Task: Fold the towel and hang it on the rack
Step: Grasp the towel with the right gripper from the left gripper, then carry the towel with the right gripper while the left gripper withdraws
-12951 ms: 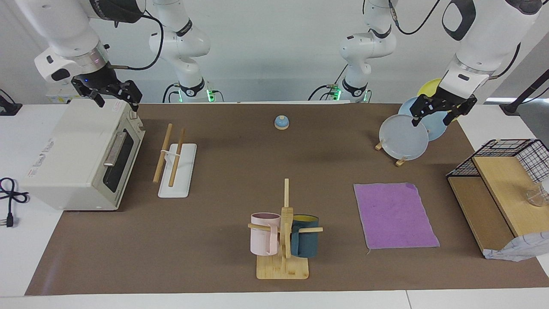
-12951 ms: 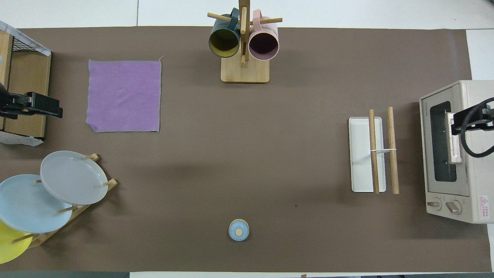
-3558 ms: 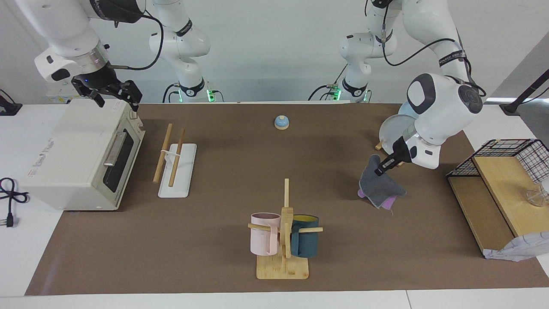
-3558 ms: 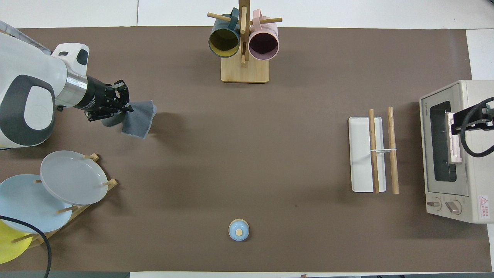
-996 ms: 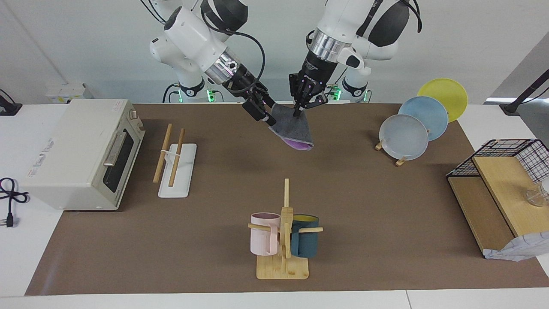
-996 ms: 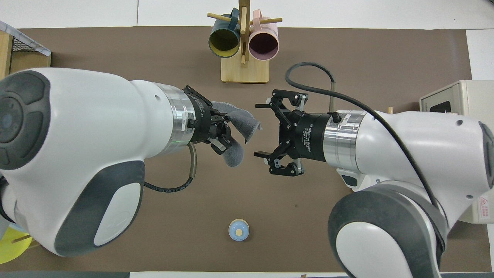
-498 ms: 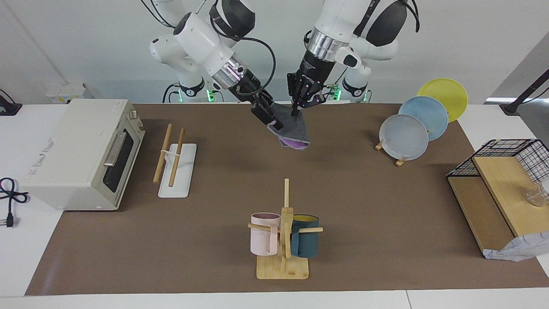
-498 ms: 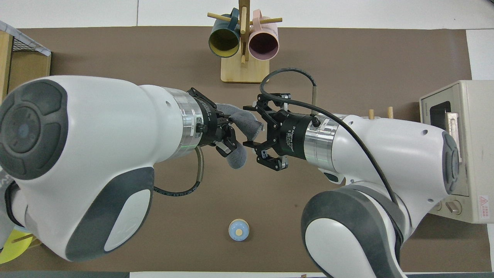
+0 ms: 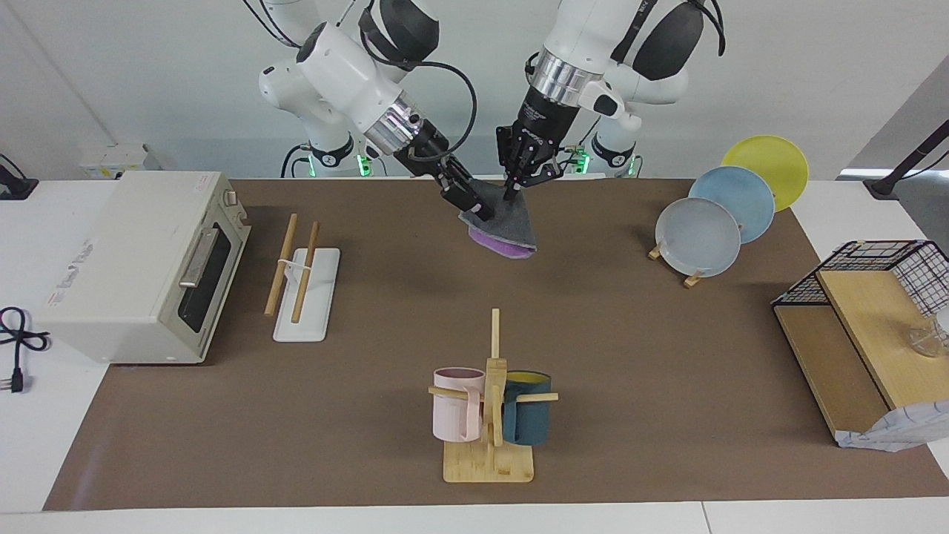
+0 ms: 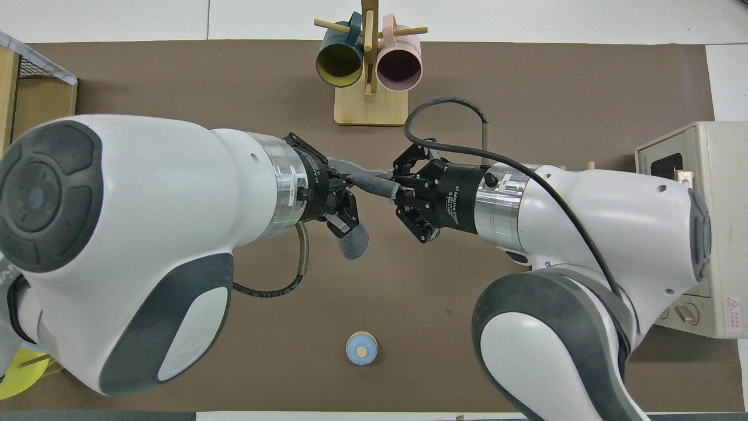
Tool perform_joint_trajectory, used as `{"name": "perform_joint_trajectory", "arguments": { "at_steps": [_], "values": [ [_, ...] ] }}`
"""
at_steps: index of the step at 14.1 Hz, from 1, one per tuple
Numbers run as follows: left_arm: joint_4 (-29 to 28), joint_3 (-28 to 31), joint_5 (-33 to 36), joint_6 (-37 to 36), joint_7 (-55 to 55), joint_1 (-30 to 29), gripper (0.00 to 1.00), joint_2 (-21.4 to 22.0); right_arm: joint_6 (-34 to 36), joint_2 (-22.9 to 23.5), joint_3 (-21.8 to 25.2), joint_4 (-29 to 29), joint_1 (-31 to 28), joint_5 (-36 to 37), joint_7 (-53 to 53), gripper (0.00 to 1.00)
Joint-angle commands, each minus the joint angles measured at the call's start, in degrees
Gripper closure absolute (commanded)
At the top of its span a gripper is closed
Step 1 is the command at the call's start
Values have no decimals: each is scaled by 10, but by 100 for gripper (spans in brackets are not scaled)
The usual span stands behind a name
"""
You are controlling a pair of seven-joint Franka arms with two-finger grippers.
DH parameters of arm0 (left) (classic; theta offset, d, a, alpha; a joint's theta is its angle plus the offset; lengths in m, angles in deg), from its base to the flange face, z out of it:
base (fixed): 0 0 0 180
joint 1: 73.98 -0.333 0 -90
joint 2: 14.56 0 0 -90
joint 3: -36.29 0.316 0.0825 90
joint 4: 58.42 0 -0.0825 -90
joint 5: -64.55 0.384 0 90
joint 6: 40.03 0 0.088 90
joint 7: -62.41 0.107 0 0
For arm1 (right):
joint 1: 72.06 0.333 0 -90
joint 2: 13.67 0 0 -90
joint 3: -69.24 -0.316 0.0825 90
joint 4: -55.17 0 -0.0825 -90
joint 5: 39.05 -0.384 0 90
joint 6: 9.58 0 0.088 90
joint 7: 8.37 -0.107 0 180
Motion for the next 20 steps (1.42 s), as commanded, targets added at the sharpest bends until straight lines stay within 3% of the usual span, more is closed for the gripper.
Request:
{"name": "perform_joint_trajectory", "arguments": {
  "at_steps": [1,4,5,6,8,12,15,20],
  "values": [
    [-4,4,15,9,-31,8,100,2,25,4,0,-12,-21,-10,58,100],
    [-4,4,20,6,-17,14,100,2,50,4,1,-26,-34,-7,89,100],
    [-3,3,33,10,18,21,16,2,60,4,2,-26,-37,0,98,100],
    [-4,3,37,9,42,28,0,3,78,4,2,-27,-44,12,125,100],
    [-10,3,38,10,48,33,0,8,129,3,3,-27,-57,54,163,100],
    [-10,4,47,12,71,27,0,8,232,-4,4,-27,-95,214,305,100],
    [-29,10,47,13,159,8,0,15,279,-10,4,-26,-146,317,372,100],
    [-63,10,41,13,400,-76,0,25,330,-14,4,-21,-247,405,546,100]
  ]
}}
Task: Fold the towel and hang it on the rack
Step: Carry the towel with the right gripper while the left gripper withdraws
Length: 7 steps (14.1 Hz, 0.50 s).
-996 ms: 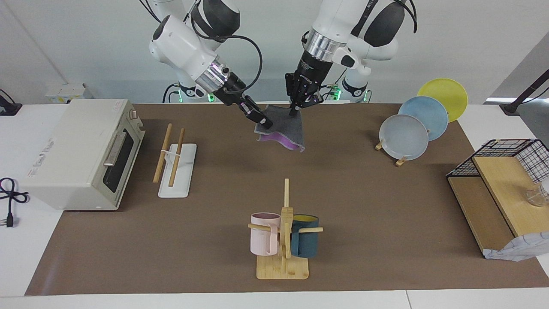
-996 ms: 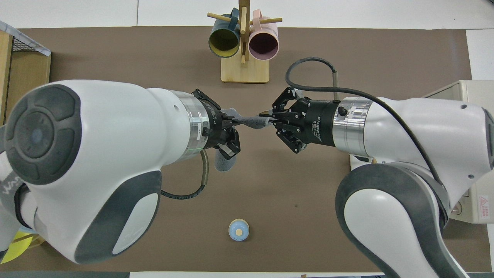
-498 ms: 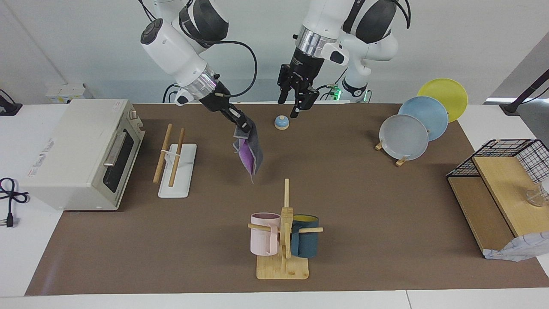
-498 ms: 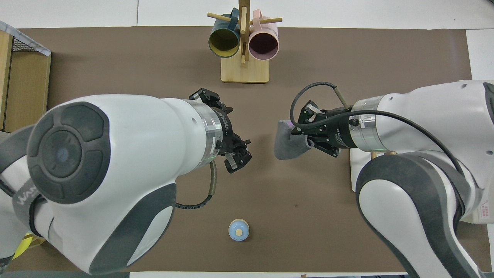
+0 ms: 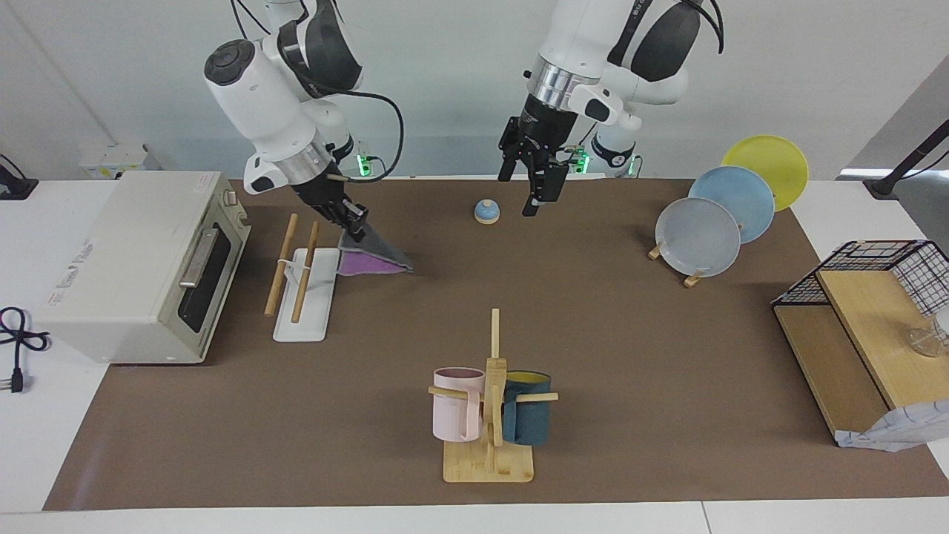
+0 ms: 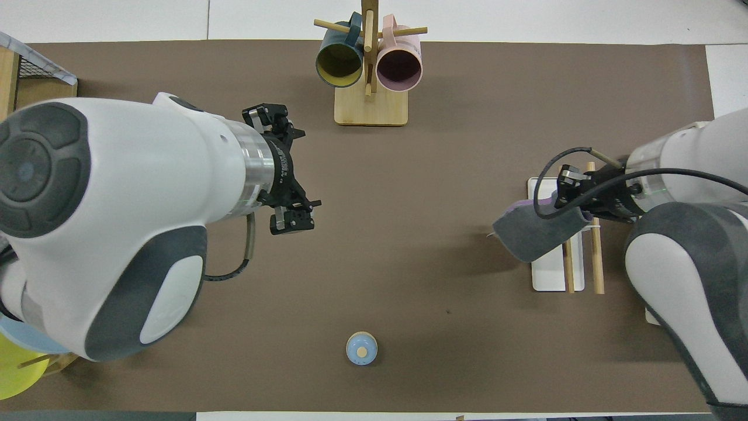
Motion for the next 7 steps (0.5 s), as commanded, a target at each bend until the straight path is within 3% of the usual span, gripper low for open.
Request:
{"name": "perform_joint_trajectory", "arguments": {
  "at_steps": [1,7],
  "values": [
    [-41,-2,0,9,133,-55,0,25,32,-9,-6,4,-49,41,87,100],
    [-53,0,-14,6,381,-133,0,24,61,-16,-6,5,-116,96,202,100]
  ]
}}
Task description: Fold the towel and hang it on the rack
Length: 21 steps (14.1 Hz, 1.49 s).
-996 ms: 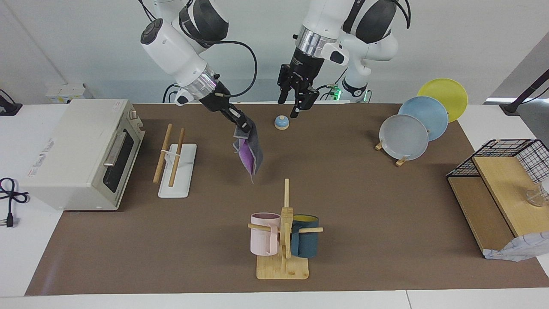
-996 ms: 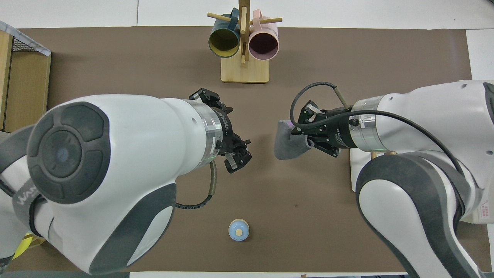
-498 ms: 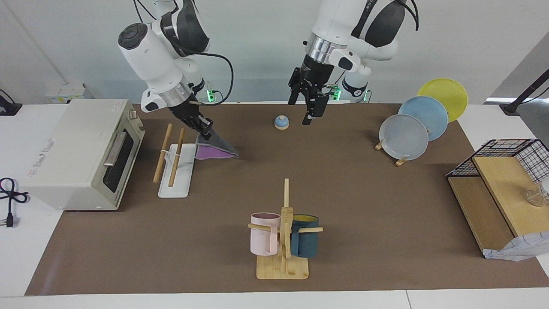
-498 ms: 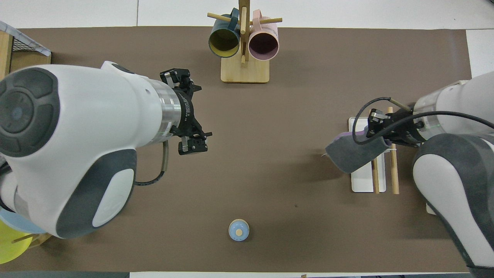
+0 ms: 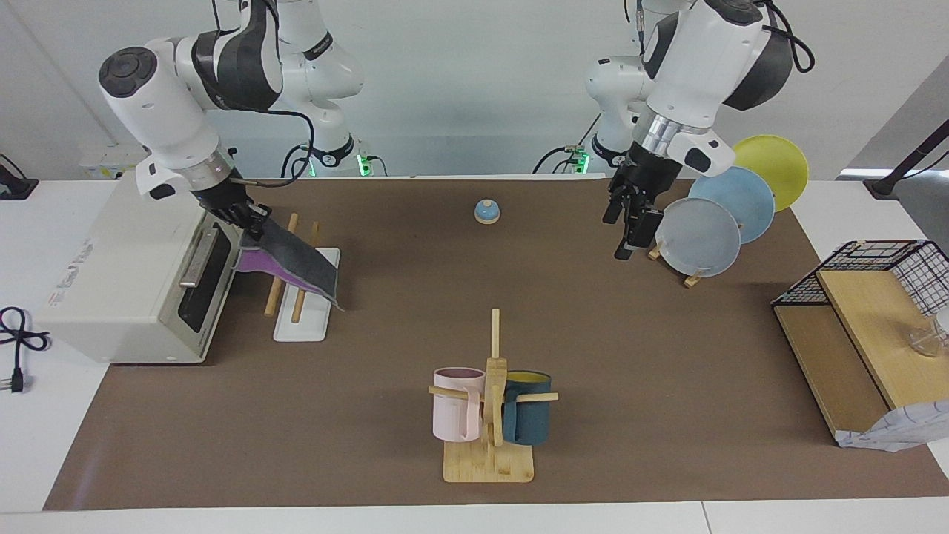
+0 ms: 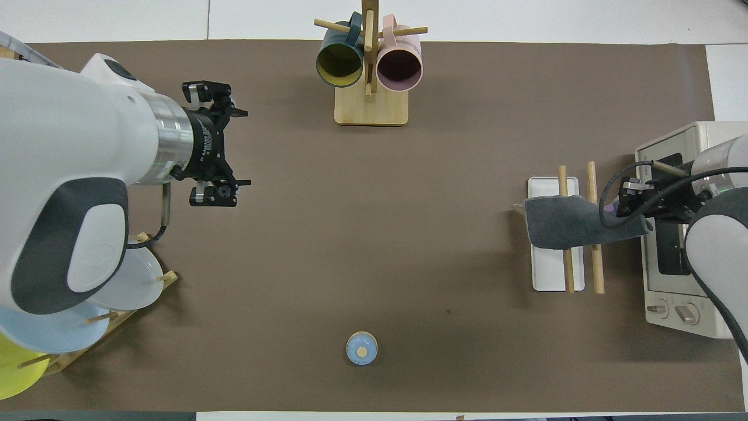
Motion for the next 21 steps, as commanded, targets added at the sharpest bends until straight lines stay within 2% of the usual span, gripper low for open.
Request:
{"name": "perform_joint_trajectory", "arguments": {
  "at_steps": [1,6,10,12,13,14,15,16,19,21],
  "values": [
    [-23,-3,-11,6,116,-38,0,18,7,-12,-7,12,-33,15,61,100],
    [-15,-1,-11,-24,373,-58,0,15,-2,-27,-8,42,-36,17,64,100],
    [32,14,6,-127,610,-75,0,6,-27,-41,-8,76,-32,16,52,100],
    [64,66,50,-180,672,-29,0,-5,-27,-43,-8,80,-33,16,54,100],
    [74,84,61,-200,702,-13,0,-11,-27,-43,-8,81,-33,16,55,94],
    [80,94,73,-218,732,-7,0,-11,-27,-44,-8,82,-33,16,55,57],
    [86,96,87,-241,762,-2,0,-11,-27,-43,-8,80,-33,16,55,12],
    [93,96,105,-267,798,-1,0,-11,-27,-42,-8,77,-33,16,59,0],
    [91,98,108,-316,897,1,0,-6,-19,-40,-8,69,-34,17,61,0],
    [66,100,106,-326,915,3,0,3,-2,-40,-7,58,-37,19,64,0]
  ]
}}
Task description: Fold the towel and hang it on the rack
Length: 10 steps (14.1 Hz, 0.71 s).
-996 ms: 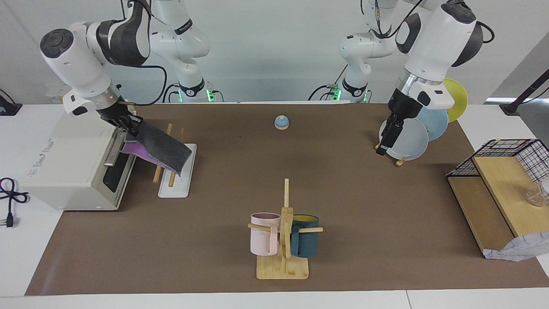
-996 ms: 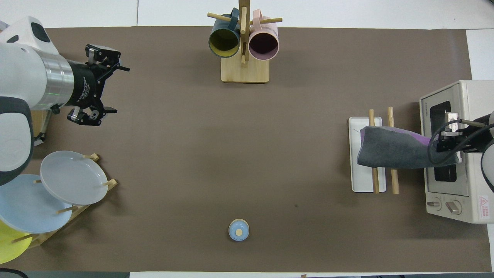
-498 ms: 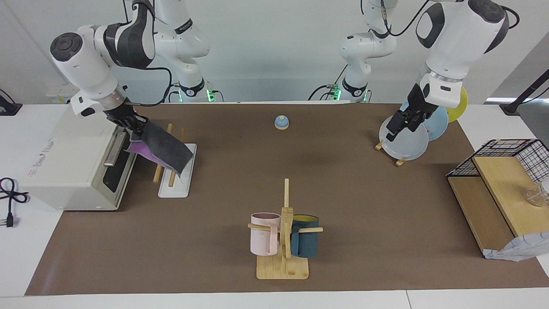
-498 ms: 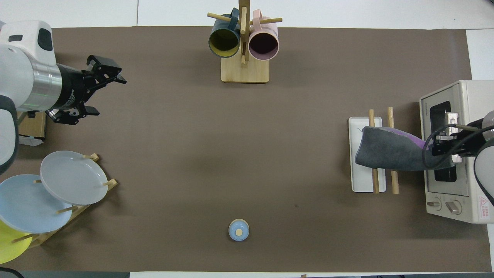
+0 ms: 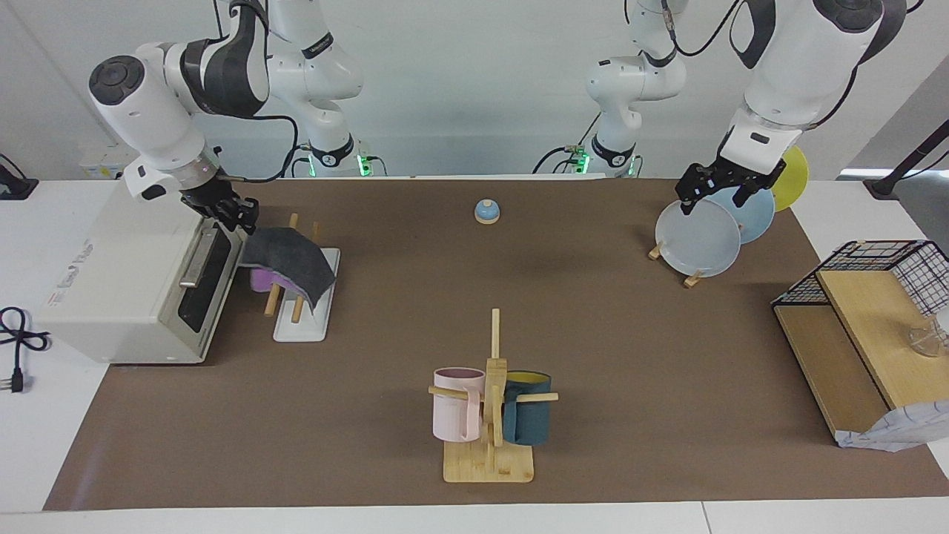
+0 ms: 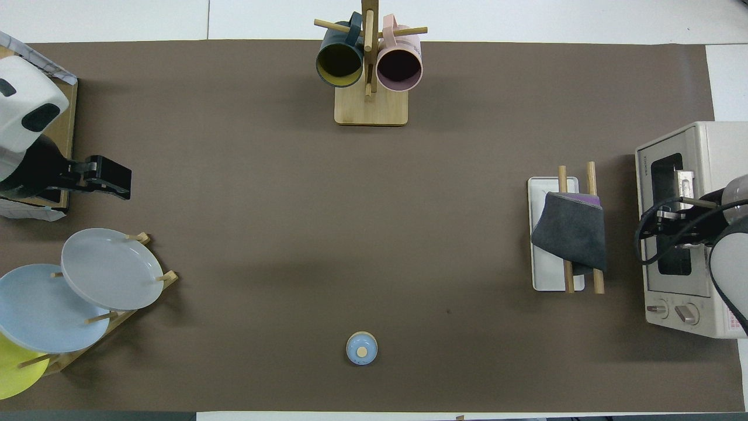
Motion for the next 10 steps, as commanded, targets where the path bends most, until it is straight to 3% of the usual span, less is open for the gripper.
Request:
{"name": "perform_joint_trajectory", "arguments": {
  "at_steps": [1,4,7,10],
  "values": [
    [-21,12,9,-12,33,14,0,10,27,-9,-1,-20,-6,19,15,0],
    [-25,15,-3,53,27,13,0,5,117,8,0,-105,-11,41,52,0],
    [0,27,-1,55,28,19,0,-17,237,39,-2,-220,-7,62,88,0],
    [4,28,5,52,35,22,0,-20,242,43,-1,-233,-12,60,119,0]
  ]
}}
